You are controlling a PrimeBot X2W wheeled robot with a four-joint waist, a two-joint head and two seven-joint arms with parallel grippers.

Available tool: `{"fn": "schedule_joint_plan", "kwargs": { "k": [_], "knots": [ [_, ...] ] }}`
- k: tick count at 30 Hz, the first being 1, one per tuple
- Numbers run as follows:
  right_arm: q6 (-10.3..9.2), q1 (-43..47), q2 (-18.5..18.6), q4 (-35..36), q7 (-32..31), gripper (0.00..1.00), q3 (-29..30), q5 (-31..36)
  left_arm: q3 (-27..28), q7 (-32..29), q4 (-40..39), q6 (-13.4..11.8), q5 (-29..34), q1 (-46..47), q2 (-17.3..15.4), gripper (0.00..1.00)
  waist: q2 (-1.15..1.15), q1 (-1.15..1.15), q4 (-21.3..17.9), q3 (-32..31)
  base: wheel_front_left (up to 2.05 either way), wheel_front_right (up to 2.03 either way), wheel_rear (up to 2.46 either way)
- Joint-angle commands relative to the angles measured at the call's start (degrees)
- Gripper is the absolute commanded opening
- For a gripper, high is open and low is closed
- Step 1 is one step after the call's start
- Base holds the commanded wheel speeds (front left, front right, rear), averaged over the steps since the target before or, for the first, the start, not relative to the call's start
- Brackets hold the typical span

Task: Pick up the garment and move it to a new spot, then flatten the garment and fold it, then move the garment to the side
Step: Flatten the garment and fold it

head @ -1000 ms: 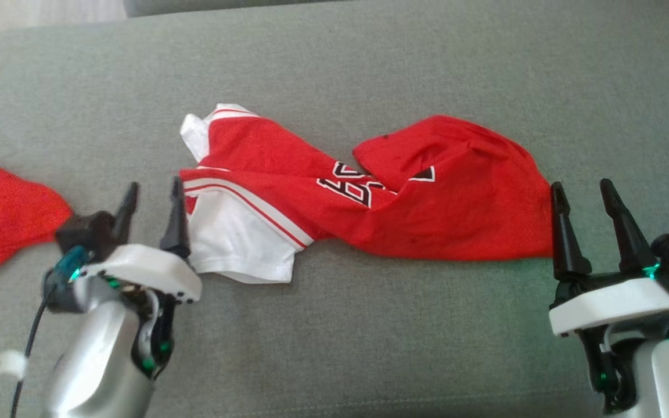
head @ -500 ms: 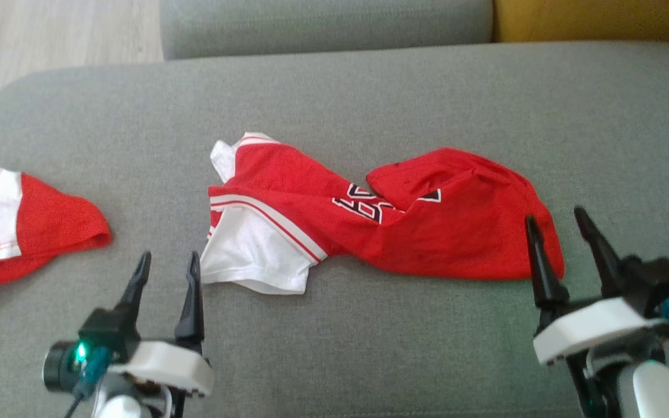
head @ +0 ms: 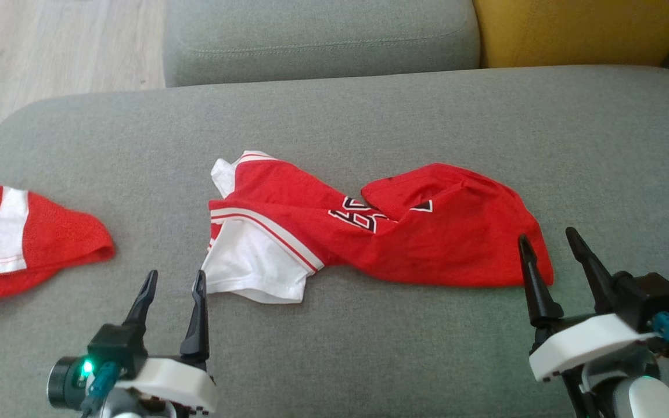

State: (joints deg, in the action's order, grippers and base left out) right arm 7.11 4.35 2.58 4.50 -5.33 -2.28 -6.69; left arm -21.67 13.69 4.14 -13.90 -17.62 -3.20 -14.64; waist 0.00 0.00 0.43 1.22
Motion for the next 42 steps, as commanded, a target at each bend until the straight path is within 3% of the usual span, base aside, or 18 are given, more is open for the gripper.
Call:
{"fn": "schedule_joint_plan", "kwargs": {
  "k": [1, 9, 13, 22, 23, 24, 25, 33, 42],
  "knots": [
    [0.37, -0.92, 0.3, 2.34, -0.25, 1.0, -1.47, -0.62, 1.79, 0.08, -1.84, -0.32, 0.45, 1.9, -1.38, 1.0, 0.0, 0.0, -0.03, 0.0, 0.0, 0.0, 0.0],
    [0.37, -1.34, 0.3, 2.66, -0.18, 1.0, -1.12, -1.36, 0.94, -0.48, -0.36, 0.98, -0.04, 4.45, -1.32, 1.0, 0.0, 0.0, 0.0, 1.18, 0.0, 0.0, 0.0],
    [0.37, -1.87, 0.3, 2.63, -0.15, 1.0, -1.21, -1.71, 0.36, -1.76, 4.08, 3.7, -1.7, 8.83, -0.65, 1.0, 0.0, 0.0, -0.08, 2.57, 0.0, 0.0, 0.0],
    [0.37, -3.25, 0.3, 1.41, 0.01, 1.0, -2.06, -2.72, -0.06, -5.15, 22.08, 10.95, -7.27, 17.64, 1.36, 1.0, 0.0, 0.0, -1.51, 6.01, 0.0, 0.0, 0.0],
    [0.37, -3.29, 0.3, 1.2, 0.05, 1.0, -2.02, -2.83, -0.04, -5.27, 23.6, 11.49, -7.73, 18.23, 1.57, 0.65, 0.0, 0.0, -1.69, 6.29, 0.0, 0.0, 0.0],
    [0.37, -3.3, 0.3, 0.98, 0.09, 1.0, -1.95, -2.88, -0.04, -4.92, 24.7, 11.83, -7.85, 18.78, 1.64, 0.16, 0.0, 0.0, -1.86, 6.52, 0.0, 0.0, 0.0],
    [0.37, -3.26, 0.3, 0.81, 0.18, 1.0, -1.82, -2.96, -0.08, -4.7, 25.61, 12.07, -7.95, 19.11, 1.72, 0.0, 0.0, 0.0, -2.01, 6.72, 0.0, 0.0, 0.0],
    [0.37, -3.01, 0.3, -2.94, 0.4, 1.0, 1.47, -2.89, 0.12, -2.27, 25.99, 11.59, -8.1, 18.9, 1.83, 0.0, 0.0, 0.0, -2.13, 7.43, 0.0, 0.0, 0.0],
    [0.37, -6.29, 0.3, -14.23, 0.4, 1.0, 6.3, -0.56, -0.66, -2.02, 20.37, 10.8, -8.13, 17.87, 2.41, 0.0, 0.0, 0.0, 0.28, 8.95, 0.0, 0.0, 0.0]
  ]
}}
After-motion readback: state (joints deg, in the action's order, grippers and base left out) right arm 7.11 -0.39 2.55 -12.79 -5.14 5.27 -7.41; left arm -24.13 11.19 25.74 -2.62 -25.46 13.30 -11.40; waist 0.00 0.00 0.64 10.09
